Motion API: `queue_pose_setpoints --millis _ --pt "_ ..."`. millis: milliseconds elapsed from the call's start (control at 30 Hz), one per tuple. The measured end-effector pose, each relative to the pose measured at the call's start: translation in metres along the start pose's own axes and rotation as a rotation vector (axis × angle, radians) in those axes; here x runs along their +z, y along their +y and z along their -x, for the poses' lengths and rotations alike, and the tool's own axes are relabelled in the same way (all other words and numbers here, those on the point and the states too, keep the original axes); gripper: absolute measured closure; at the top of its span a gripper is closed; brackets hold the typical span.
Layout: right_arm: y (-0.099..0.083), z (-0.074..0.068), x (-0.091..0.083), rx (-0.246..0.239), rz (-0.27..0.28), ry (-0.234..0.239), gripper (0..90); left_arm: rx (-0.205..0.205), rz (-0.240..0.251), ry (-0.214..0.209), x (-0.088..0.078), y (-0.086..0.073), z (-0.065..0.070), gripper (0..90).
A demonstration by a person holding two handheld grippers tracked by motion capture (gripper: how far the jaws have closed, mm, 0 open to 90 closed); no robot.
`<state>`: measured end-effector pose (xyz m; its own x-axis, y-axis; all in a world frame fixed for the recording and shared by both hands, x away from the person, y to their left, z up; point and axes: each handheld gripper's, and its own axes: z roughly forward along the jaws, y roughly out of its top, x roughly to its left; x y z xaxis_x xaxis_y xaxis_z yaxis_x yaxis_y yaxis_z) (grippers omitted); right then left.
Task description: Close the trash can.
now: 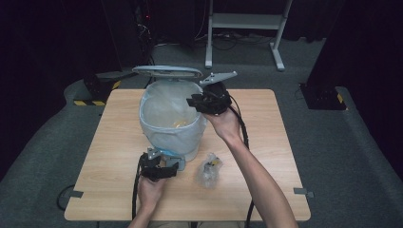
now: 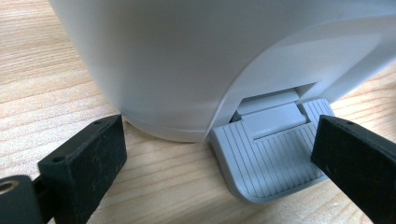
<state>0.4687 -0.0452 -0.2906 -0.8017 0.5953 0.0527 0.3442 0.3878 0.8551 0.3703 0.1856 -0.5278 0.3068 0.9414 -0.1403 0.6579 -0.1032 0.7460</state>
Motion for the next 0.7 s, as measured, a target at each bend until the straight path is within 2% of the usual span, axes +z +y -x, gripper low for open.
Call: queue_pose_setpoints --millis 333,500,700 --pt "-0.013 0.003 -0.024 0.029 0.053 0.016 61.8 0.001 -0.001 0.001 0.000 0.000 0.000 3.5" --pt "-0.020 0.003 -0.033 0.039 0.064 -0.007 51.3 0.001 0.000 0.001 0.000 0.000 0.000 3.5" --pt "-0.029 0.004 -0.041 0.054 0.073 -0.013 45.5 0.000 0.000 0.000 0.000 0.000 0.000 3.5"
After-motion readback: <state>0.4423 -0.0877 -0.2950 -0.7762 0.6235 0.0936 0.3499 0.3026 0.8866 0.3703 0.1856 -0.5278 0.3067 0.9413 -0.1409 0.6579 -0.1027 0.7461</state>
